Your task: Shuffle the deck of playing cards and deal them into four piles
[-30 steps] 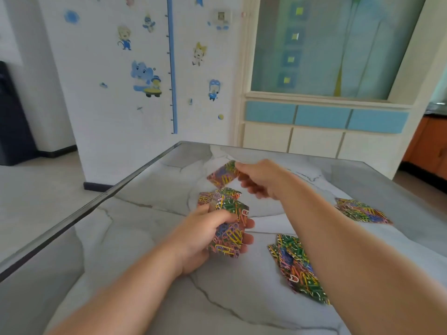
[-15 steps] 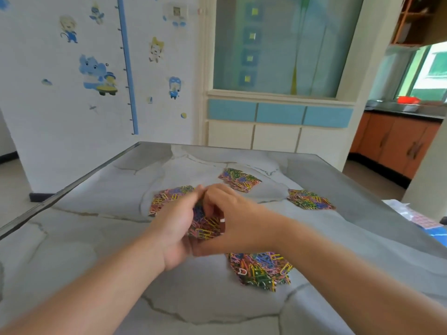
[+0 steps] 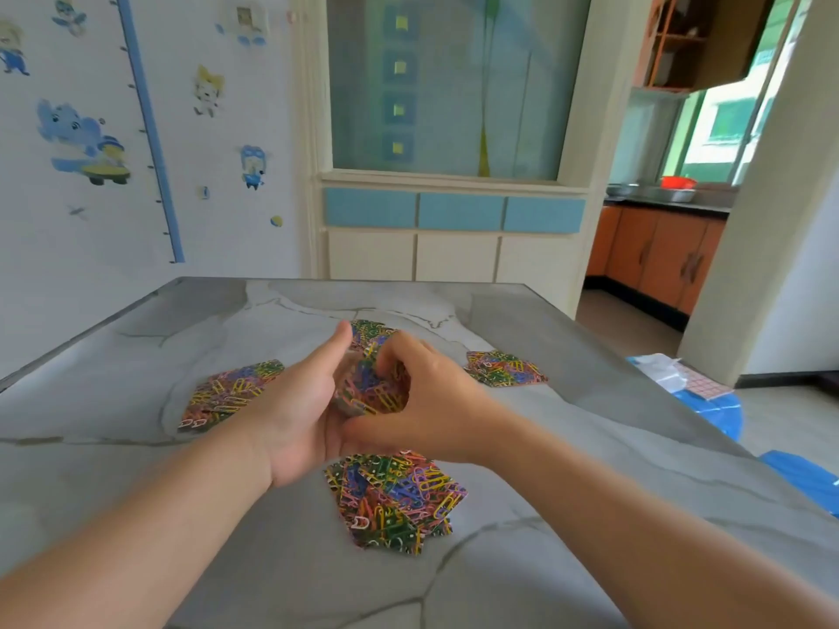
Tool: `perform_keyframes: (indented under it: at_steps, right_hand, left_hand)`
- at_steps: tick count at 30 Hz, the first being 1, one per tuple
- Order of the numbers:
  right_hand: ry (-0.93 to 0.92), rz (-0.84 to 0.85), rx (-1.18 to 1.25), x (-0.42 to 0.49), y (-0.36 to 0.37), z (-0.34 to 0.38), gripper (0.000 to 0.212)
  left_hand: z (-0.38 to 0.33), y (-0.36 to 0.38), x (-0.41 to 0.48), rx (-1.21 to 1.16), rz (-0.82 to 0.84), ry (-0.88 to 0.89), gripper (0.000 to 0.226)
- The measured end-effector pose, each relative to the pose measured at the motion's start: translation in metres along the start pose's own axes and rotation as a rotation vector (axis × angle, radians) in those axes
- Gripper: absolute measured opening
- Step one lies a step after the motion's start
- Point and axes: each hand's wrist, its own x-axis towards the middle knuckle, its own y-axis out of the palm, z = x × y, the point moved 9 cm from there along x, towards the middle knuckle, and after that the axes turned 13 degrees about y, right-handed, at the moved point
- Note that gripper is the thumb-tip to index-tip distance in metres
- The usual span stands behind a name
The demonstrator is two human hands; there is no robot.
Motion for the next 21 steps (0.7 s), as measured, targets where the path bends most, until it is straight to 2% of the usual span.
perform_keyframes:
  at_steps: [2, 4, 8, 14, 18, 21]
  right_hand:
    - [0.106, -0.033, 0.004, 0.013, -0.001, -0.018, 0.055]
    - [0.199, -0.033, -0.060, 0.023, -0.002, -0.038, 0.058]
    - [0.269, 0.023, -0.182, 0.032, 0.011, -0.057, 0.058]
    - [0.224, -0.131, -0.159, 0.055, 0.021, -0.030, 0.063]
    - [0.256, -0.021, -0.389, 0.057, 0.050, -0.039, 0.062]
    - [0.277, -0.075, -0.283, 0.057, 0.034, -0.044, 0.053]
  left_hand:
    - [-0.002, -0.018, 0.004, 0.035, -0.084, 0.037, 0.057]
    - [-0.006, -0.046, 0.005, 0.131, -0.237, 0.117, 0.044]
    - [-0.013, -0.087, -0.004, 0.319, -0.447, 0.283, 0.023]
    - [-0.015, -0.088, -0.004, 0.430, -0.405, 0.334, 0.017]
    - [-0.014, -0.088, -0.005, 0.435, -0.398, 0.344, 0.017]
    - [-0.013, -0.088, -0.003, 0.439, -0.383, 0.342, 0.016]
